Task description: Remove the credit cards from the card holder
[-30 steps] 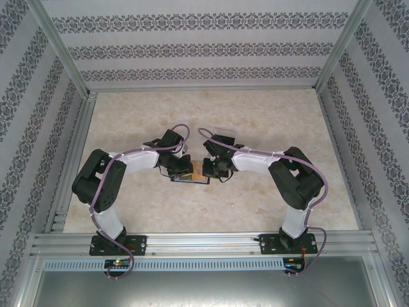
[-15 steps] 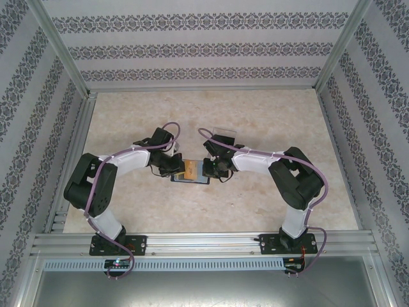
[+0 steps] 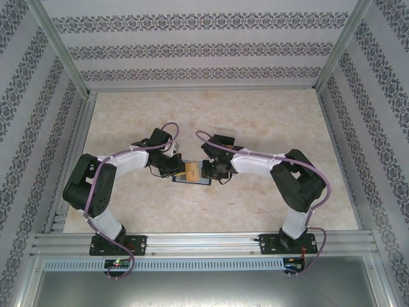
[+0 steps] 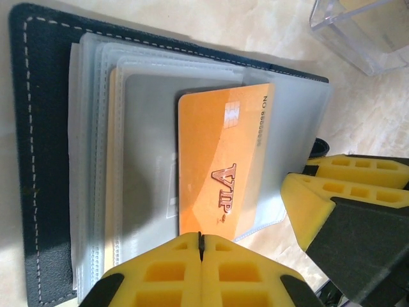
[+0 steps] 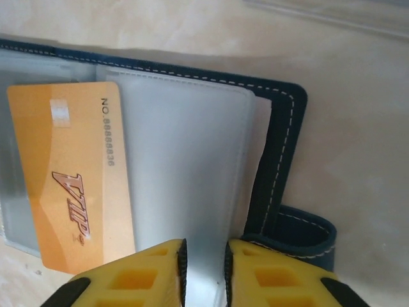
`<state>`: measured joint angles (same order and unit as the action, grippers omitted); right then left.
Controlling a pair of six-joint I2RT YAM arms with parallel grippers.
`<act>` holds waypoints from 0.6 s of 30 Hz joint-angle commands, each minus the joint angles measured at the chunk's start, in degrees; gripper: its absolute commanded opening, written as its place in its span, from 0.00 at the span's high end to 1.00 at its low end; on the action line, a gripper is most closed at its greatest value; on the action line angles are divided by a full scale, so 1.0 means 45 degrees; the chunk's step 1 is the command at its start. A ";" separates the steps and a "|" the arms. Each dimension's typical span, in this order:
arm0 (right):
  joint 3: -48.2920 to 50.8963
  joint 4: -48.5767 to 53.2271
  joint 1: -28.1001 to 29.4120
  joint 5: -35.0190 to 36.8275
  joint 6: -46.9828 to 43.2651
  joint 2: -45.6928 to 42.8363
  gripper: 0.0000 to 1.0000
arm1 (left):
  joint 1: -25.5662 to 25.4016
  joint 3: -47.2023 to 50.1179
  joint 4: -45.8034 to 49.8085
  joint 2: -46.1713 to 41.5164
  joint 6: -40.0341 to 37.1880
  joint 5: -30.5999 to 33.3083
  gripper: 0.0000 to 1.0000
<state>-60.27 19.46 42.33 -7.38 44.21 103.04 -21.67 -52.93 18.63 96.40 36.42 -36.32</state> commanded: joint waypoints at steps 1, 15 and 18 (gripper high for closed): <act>-0.0496 0.0686 0.0256 0.0724 -0.0226 -0.0113 0.83 | 0.0079 0.0122 -0.0332 0.0179 0.0110 -0.0255 0.99; -0.1314 0.1117 0.0760 0.1529 -0.0604 -0.0104 0.78 | 0.0064 0.0209 -0.0432 0.0140 0.0497 -0.0126 0.85; -0.1657 0.1219 0.0882 0.1527 -0.0673 0.0207 0.78 | 0.0068 0.0226 -0.0354 0.0131 0.0571 0.0094 0.84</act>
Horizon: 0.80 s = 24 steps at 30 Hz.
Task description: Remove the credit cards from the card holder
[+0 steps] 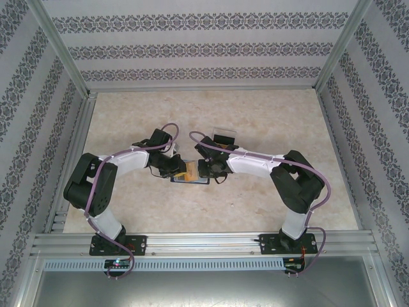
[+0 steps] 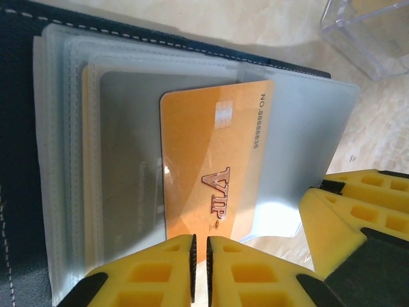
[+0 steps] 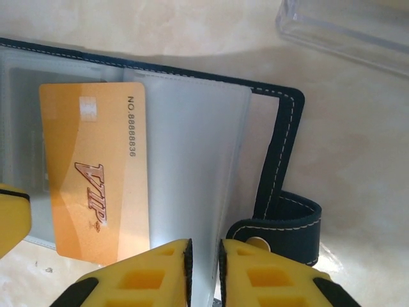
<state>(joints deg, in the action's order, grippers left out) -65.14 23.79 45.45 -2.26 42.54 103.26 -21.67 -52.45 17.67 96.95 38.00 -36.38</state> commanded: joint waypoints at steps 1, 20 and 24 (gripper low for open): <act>-0.0699 0.0371 0.0229 0.0472 -0.0298 0.0272 0.77 | 0.0063 0.0129 -0.0138 0.0019 0.0246 0.0163 0.84; -0.1577 0.0624 0.0598 0.0863 -0.0315 0.0798 0.76 | 0.0082 0.0406 -0.0147 -0.0645 0.0704 0.0995 0.83; -0.1605 0.0306 0.0468 -0.0150 -0.0140 0.1417 0.89 | 0.0080 0.0430 -0.0318 -0.0553 0.0780 0.0812 0.83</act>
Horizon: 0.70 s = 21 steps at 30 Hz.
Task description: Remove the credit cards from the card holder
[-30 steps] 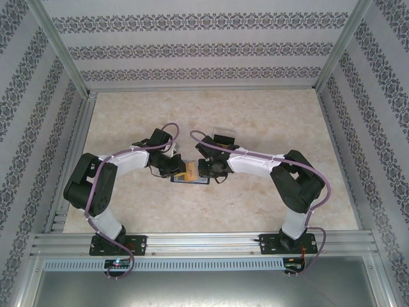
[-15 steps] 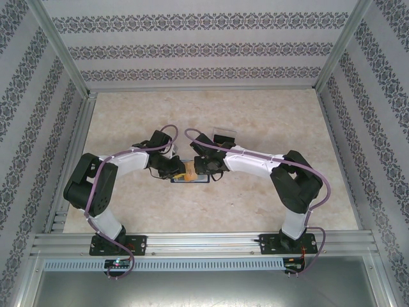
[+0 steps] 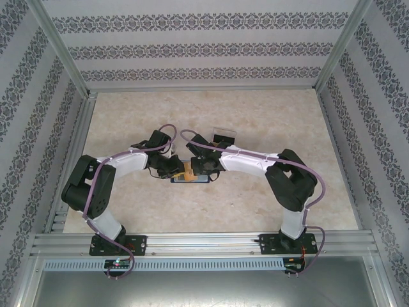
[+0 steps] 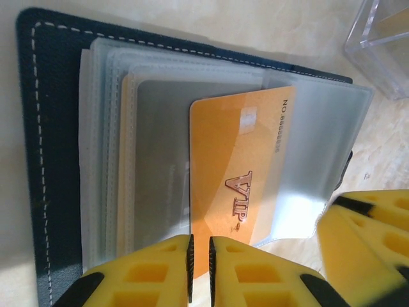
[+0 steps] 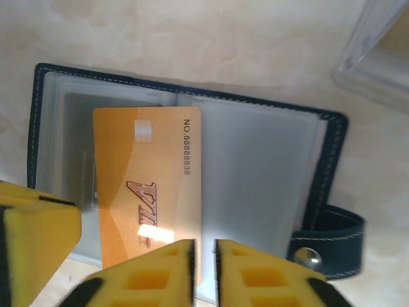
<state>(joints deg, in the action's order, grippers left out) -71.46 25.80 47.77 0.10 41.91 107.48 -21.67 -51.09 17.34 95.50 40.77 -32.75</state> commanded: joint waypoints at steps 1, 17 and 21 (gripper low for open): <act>-0.0129 -0.0232 -0.0083 -0.0762 0.0064 0.0578 0.93 | 0.0083 0.0150 -0.0306 -0.0208 0.0195 -0.0057 0.83; 0.0427 -0.0671 -0.0302 -0.1487 0.0539 0.1100 0.93 | -0.0023 0.0476 -0.1303 0.0412 0.0627 -0.0537 0.79; 0.0450 -0.0671 -0.0303 -0.1487 0.0535 0.1061 0.93 | -0.0057 0.0470 -0.1397 0.0641 0.0665 -0.0554 0.79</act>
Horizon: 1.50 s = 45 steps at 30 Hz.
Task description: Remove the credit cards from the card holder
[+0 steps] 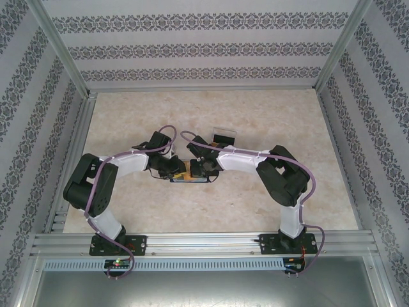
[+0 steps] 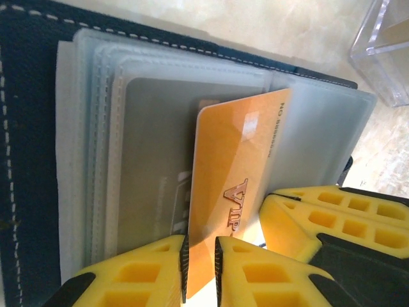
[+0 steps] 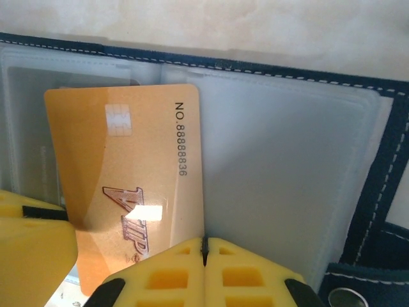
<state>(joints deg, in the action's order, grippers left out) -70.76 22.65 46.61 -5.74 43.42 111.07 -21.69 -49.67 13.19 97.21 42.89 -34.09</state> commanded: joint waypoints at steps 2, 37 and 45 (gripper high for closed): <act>0.0315 0.0041 -0.0045 -0.0190 0.0196 0.0260 0.93 | -0.0084 0.0122 -0.0529 0.0300 0.0233 -0.0296 0.80; 0.0618 -0.0199 -0.0158 -0.0170 0.0258 0.0002 0.88 | -0.0030 0.0184 0.0202 -0.0148 -0.0206 0.0323 0.98; 0.1016 -0.0479 -0.0333 -0.0112 0.0318 -0.0412 0.81 | 0.0358 0.0354 0.1128 -0.1094 -0.0613 0.0671 0.99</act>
<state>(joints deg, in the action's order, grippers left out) -68.14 18.94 45.84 -6.98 44.25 110.04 -21.34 -49.15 14.28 94.76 42.15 -33.26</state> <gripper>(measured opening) 0.187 0.056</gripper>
